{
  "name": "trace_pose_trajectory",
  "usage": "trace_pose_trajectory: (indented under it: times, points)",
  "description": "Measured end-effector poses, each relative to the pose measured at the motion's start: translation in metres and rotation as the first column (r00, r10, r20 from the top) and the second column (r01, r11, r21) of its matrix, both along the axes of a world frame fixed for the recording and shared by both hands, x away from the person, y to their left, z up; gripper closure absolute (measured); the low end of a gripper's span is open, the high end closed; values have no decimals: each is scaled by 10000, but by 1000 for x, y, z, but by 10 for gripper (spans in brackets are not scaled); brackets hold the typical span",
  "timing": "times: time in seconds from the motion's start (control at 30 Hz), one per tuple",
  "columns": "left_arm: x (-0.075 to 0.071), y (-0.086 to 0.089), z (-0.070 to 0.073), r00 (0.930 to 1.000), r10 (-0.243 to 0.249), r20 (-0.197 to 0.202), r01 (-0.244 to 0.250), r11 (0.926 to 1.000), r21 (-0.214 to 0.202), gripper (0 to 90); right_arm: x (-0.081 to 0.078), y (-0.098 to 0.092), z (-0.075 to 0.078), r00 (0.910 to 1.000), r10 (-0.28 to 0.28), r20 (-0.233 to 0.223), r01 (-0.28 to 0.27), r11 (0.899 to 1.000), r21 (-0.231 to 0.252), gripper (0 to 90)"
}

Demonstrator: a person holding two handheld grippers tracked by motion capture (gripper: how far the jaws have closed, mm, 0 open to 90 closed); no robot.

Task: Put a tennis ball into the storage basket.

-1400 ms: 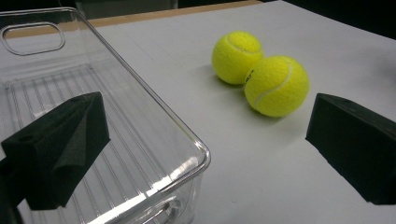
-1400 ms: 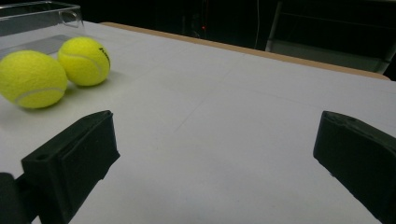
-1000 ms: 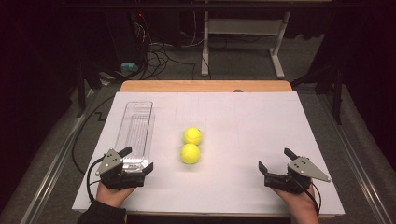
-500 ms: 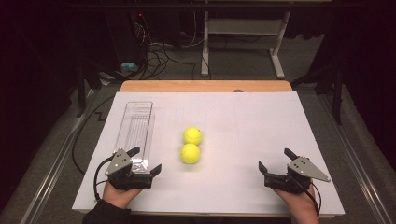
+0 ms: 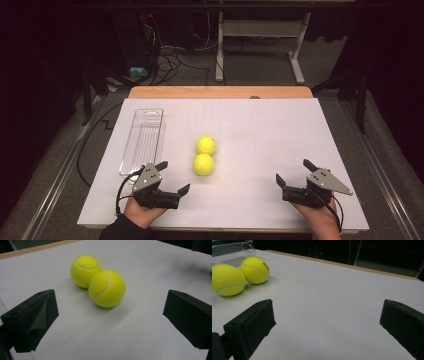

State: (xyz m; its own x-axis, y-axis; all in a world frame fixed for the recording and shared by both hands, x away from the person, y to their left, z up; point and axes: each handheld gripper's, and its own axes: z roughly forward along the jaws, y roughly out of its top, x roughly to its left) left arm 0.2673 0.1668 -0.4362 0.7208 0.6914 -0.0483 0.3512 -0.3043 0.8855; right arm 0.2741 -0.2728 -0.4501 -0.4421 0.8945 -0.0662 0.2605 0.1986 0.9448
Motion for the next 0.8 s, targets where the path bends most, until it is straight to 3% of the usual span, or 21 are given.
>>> trace_pose_trajectory:
  times: [0.17,0.43,0.5,0.8]
  points:
    - [1,-9,-3,9996,-182,-238,193,9987,472,6,0,1,0,10000,29,-1,-29,10000,-24,0]
    - [2,-16,-7,9968,-347,-718,404,9960,803,6,0,1,0,10000,39,11,-39,10000,2,0]
    - [3,-18,-9,9948,-435,-918,533,9928,1075,6,0,1,-1,10000,35,11,-35,10000,1,0]
    - [6,-23,-15,9874,-478,-1508,703,9866,1475,6,0,2,-2,10000,81,-49,-82,10000,-53,0]
